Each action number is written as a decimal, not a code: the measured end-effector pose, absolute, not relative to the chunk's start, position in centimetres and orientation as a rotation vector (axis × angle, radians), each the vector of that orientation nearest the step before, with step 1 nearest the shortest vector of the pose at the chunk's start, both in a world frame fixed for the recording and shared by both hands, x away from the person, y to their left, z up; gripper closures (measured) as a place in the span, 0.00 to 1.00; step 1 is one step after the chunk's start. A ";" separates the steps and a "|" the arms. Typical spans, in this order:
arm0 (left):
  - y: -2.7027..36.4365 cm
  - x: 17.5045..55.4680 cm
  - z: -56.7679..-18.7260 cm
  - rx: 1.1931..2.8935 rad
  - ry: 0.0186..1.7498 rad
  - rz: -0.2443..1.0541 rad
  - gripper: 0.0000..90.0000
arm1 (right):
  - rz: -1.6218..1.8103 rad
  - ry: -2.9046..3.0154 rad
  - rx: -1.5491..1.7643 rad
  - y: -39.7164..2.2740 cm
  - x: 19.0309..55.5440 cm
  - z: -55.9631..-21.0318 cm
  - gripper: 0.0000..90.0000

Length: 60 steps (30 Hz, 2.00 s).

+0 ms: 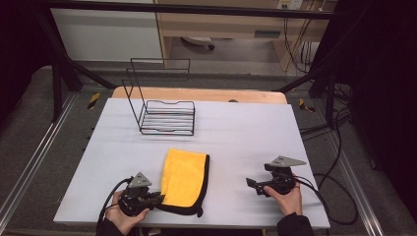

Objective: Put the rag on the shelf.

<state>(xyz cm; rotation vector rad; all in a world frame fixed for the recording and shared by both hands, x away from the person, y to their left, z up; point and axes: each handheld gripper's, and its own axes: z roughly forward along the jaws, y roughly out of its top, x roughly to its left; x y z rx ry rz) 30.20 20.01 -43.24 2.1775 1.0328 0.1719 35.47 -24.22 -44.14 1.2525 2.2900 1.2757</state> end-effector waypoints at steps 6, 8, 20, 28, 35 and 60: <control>20.9 31.2 -42.3 2.158 0.991 0.229 0.59 | 1.268 2.287 1.254 -24.2 35.5 -44.2 0.03; 21.3 31.7 -41.9 2.142 0.984 0.222 0.52 | 1.264 2.289 1.252 -24.2 35.5 -44.2 0.03; 22.3 35.7 -41.4 2.165 0.984 0.220 0.16 | 1.256 2.282 1.252 -24.3 35.6 -44.1 0.03; 21.6 38.0 -40.9 2.154 1.006 0.227 0.13 | 1.247 2.284 1.250 -24.3 35.6 -44.2 0.02; 20.6 40.2 -41.0 2.150 1.032 0.250 0.16 | 1.244 2.284 1.249 -24.3 35.6 -44.2 0.02; 19.1 44.6 -44.3 2.082 1.130 0.198 0.72 | 1.246 2.290 1.250 -24.2 35.8 -44.3 0.02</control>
